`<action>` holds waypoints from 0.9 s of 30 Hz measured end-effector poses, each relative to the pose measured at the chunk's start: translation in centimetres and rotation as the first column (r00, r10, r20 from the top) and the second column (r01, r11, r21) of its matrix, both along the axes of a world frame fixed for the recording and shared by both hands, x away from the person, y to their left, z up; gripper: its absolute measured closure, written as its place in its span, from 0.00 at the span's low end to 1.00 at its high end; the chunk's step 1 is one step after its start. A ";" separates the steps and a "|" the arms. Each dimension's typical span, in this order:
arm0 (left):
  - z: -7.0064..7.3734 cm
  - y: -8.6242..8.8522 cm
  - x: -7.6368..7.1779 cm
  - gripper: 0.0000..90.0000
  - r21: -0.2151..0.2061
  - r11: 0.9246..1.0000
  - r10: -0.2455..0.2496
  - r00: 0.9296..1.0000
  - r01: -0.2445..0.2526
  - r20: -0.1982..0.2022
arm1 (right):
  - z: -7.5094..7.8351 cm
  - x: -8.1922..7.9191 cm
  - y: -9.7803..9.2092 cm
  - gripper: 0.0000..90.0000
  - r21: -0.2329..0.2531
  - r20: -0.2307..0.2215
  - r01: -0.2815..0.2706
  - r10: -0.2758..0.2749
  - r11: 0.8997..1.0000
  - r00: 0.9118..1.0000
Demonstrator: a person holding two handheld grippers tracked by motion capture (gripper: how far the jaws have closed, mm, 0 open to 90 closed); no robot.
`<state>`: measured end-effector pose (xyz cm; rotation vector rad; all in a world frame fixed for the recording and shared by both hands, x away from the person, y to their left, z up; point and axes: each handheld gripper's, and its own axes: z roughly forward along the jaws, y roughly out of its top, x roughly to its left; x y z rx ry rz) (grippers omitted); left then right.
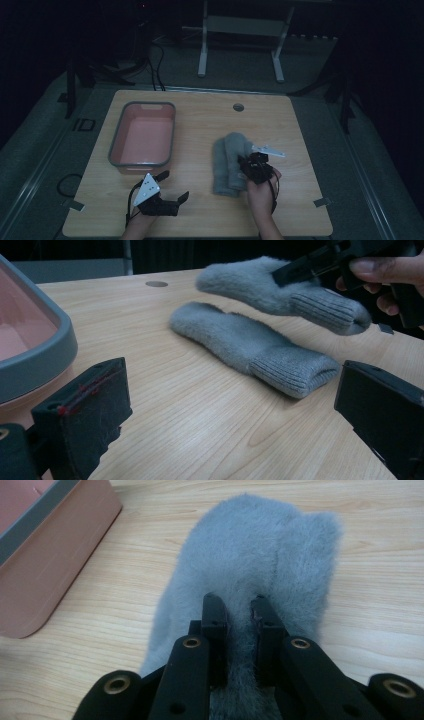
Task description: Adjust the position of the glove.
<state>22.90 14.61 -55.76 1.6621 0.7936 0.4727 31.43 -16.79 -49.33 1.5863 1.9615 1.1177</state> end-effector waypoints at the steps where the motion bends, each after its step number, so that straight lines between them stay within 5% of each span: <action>1: 0.0 0.0 0.0 0.02 -0.001 1.000 0.000 1.000 0.000 -0.001 | 0.0 0.0 0.4 0.89 0.017 -0.005 -0.003 0.003 1.000 1.000; 5: 0.0 0.0 0.0 0.02 -0.008 1.000 -0.004 1.000 0.004 0.002 | 0.1 -0.2 1.7 0.89 0.058 -0.009 -0.008 0.009 0.998 1.000; 18: 0.0 0.1 0.0 0.02 -0.013 1.000 -0.008 1.000 0.008 -0.007 | -2.7 0.2 3.5 0.86 -0.002 -0.050 0.002 -0.002 1.000 0.999; 27: -0.1 -0.1 0.0 0.02 -0.011 1.000 -0.011 1.000 0.011 -0.012 | -4.0 0.5 3.6 0.59 0.013 -0.052 -0.041 0.042 0.999 0.998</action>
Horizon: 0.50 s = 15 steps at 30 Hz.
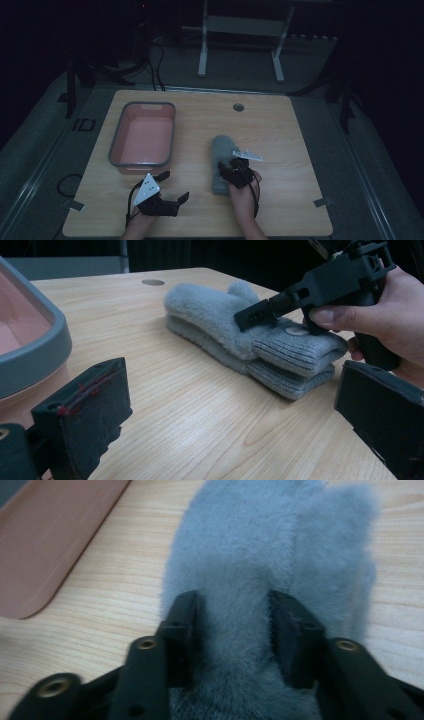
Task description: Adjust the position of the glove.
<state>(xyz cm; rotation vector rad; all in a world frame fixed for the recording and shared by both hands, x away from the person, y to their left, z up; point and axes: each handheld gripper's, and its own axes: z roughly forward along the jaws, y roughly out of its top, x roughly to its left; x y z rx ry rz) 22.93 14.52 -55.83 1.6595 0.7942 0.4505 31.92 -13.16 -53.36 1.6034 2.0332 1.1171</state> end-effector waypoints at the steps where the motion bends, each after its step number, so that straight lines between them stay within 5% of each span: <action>1: 0.0 0.0 0.0 0.02 -0.001 1.000 -0.002 1.000 0.002 0.002 | 0.0 0.0 0.0 0.56 0.001 0.007 0.001 -0.001 1.000 1.000; 11: -0.1 0.1 0.1 0.02 -0.005 1.000 -0.009 1.000 0.009 -0.010 | 1.9 0.3 -1.2 0.43 0.043 0.030 -0.073 0.071 0.996 0.997; 13: -0.1 0.0 0.1 0.02 -0.003 1.000 -0.013 1.000 0.013 -0.012 | 2.4 0.4 -1.6 0.41 0.015 0.049 -0.087 0.086 0.996 0.995; 15: -0.1 -0.1 0.1 0.02 0.000 1.000 -0.015 1.000 0.015 -0.014 | 2.7 0.6 -1.9 0.29 0.053 0.032 -0.098 0.097 0.994 0.995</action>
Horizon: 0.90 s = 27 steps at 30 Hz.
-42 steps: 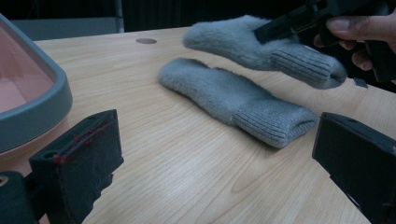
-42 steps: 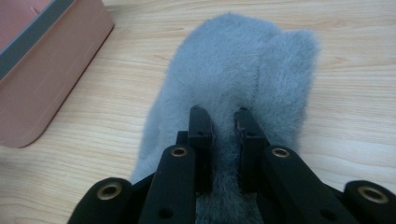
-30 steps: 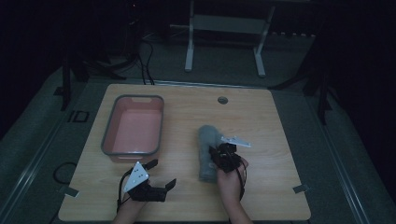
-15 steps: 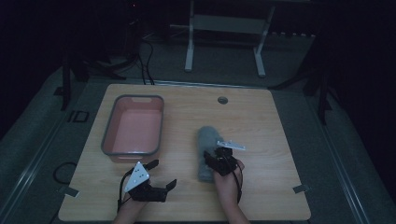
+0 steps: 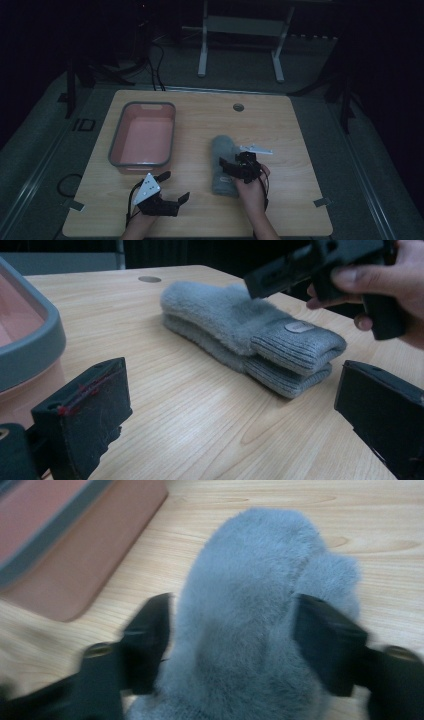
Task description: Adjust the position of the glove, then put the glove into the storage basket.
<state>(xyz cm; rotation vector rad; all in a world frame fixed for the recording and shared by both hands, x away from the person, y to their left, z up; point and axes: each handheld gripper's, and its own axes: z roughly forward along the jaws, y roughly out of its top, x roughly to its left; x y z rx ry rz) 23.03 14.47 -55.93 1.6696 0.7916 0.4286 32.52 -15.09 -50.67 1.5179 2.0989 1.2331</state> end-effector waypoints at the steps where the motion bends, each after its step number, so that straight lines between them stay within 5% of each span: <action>1: 0.0 0.0 0.0 0.02 0.002 1.000 0.000 1.000 0.000 0.000 | 0.1 0.1 -0.1 0.26 -0.002 -0.003 -0.011 0.011 1.000 1.000; 4: 0.0 -0.2 -0.1 0.02 0.008 1.000 0.006 1.000 -0.006 -0.001 | 0.6 0.2 -0.3 0.15 -0.072 0.036 -0.081 0.084 0.994 0.996; 7: 0.0 -0.5 0.0 0.02 0.035 0.999 0.013 1.000 -0.013 -0.004 | 1.0 0.4 -0.8 0.15 -0.117 0.061 -0.139 0.147 0.983 0.987; 12: 0.4 -0.9 -0.1 0.02 0.019 1.000 0.009 0.999 -0.008 -0.032 | 1.9 0.1 -2.2 0.16 -0.207 0.139 -0.258 0.290 0.944 0.947; 16: 1.0 -1.2 0.0 0.02 0.018 1.000 0.008 0.999 -0.007 -0.040 | 2.6 -0.1 -4.1 0.16 -0.230 0.168 -0.286 0.327 0.930 0.930; 23: 2.9 -2.7 1.3 0.02 -0.006 0.999 -0.046 0.994 0.046 -0.097 | 3.0 0.4 -7.1 0.16 -0.218 0.059 -0.286 0.305 0.933 0.951; 27: 4.3 -3.9 2.3 0.02 0.000 0.998 -0.059 0.993 0.059 -0.100 | 3.1 0.3 -7.8 0.12 -0.218 0.058 -0.306 0.326 0.927 0.944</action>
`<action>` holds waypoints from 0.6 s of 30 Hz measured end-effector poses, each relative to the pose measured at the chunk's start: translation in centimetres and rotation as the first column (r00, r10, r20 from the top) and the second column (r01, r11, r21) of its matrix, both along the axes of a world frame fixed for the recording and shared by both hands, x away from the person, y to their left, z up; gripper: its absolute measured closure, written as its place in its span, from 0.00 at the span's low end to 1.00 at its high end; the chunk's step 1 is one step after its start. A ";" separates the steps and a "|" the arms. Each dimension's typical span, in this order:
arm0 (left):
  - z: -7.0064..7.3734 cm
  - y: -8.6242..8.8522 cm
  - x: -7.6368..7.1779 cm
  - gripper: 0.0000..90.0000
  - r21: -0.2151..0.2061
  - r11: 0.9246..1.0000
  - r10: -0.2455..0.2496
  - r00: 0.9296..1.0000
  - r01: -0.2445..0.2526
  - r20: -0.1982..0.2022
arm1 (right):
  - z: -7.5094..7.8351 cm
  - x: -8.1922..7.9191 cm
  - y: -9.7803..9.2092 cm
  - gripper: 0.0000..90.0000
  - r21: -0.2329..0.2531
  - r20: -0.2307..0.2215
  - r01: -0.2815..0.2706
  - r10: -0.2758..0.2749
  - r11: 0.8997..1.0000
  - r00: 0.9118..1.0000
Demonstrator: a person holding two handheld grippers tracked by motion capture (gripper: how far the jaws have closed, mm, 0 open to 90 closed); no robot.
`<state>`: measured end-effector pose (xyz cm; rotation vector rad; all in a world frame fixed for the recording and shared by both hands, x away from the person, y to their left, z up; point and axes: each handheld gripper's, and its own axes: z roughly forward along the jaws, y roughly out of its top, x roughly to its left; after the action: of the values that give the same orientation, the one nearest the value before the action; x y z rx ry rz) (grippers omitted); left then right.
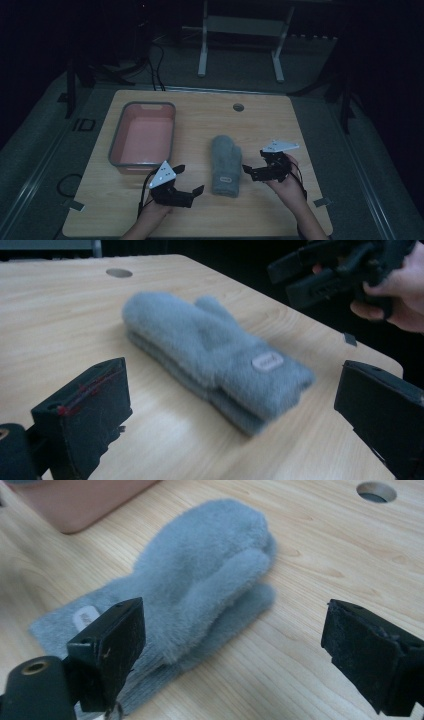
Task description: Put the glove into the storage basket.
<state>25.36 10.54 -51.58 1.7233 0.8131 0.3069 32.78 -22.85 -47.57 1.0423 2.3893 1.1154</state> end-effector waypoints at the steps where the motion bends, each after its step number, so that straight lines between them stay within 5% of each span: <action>1: 0.3 -0.2 0.2 0.02 0.002 1.000 0.000 1.000 0.000 0.000 | 0.1 0.0 -0.1 0.12 0.008 0.013 0.011 -0.011 1.000 1.000; 4: 1.3 -1.2 1.4 0.02 0.015 1.000 -0.003 1.000 0.003 -0.014 | 0.4 0.1 0.0 0.12 -0.004 0.017 0.010 -0.010 1.000 1.000; 8: 2.1 -2.6 3.0 0.10 0.069 0.997 -0.022 1.000 0.023 -0.017 | 0.5 0.6 0.6 0.36 -0.013 0.028 0.008 -0.007 1.000 1.000; 12: 1.9 -4.0 5.0 0.16 0.104 0.993 -0.040 0.997 0.047 -0.067 | -0.1 1.4 1.6 0.52 -0.021 -0.021 -0.034 0.033 0.999 0.999; 18: 0.4 -5.6 8.2 0.20 0.180 0.982 -0.023 0.984 0.055 -0.177 | -2.9 2.5 2.8 0.48 -0.037 -0.119 -0.032 0.028 0.999 0.992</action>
<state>33.54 4.97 -51.15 1.9577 0.8991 0.2116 35.26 -20.00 -50.44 1.0919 2.5164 1.0393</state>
